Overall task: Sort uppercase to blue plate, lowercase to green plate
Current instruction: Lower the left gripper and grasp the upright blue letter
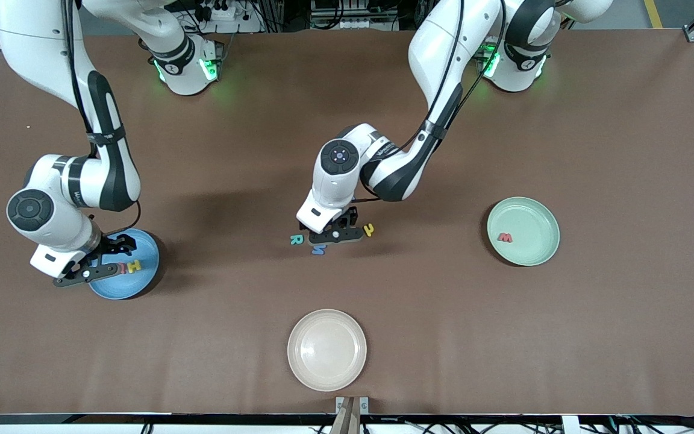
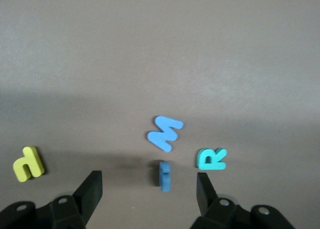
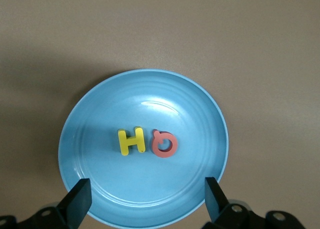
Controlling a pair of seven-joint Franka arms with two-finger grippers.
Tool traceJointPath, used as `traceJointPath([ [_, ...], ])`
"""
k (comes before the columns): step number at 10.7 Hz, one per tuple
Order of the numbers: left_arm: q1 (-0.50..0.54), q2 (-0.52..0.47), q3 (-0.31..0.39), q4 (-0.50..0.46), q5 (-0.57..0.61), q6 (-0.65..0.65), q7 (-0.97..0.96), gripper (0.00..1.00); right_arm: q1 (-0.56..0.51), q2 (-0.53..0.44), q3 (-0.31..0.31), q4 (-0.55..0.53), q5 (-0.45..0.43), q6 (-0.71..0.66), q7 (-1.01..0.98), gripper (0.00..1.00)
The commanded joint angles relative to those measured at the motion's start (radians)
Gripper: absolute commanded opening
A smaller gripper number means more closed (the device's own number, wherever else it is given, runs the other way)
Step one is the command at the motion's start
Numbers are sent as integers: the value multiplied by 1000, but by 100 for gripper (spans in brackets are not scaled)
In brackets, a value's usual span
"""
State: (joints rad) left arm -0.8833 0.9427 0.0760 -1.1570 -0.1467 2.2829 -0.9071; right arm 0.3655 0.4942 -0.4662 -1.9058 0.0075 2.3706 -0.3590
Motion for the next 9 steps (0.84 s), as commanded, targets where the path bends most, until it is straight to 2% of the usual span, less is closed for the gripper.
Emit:
traceJointPath([
  [1,-40,94,47,126,-16,-25,-53,84,-4,-8,3,-7,35,-5,2,100],
  [3,-49,145,50,174,-16,-25,-65,85,-4,-8,3,-7,40,-5,2,100],
  [5,-62,159,64,174,-17,-26,-65,84,-4,-8,3,-7,40,-5,2,100],
  [9,-77,182,73,181,-17,-25,-70,73,-4,-6,3,-9,40,-5,2,100],
])
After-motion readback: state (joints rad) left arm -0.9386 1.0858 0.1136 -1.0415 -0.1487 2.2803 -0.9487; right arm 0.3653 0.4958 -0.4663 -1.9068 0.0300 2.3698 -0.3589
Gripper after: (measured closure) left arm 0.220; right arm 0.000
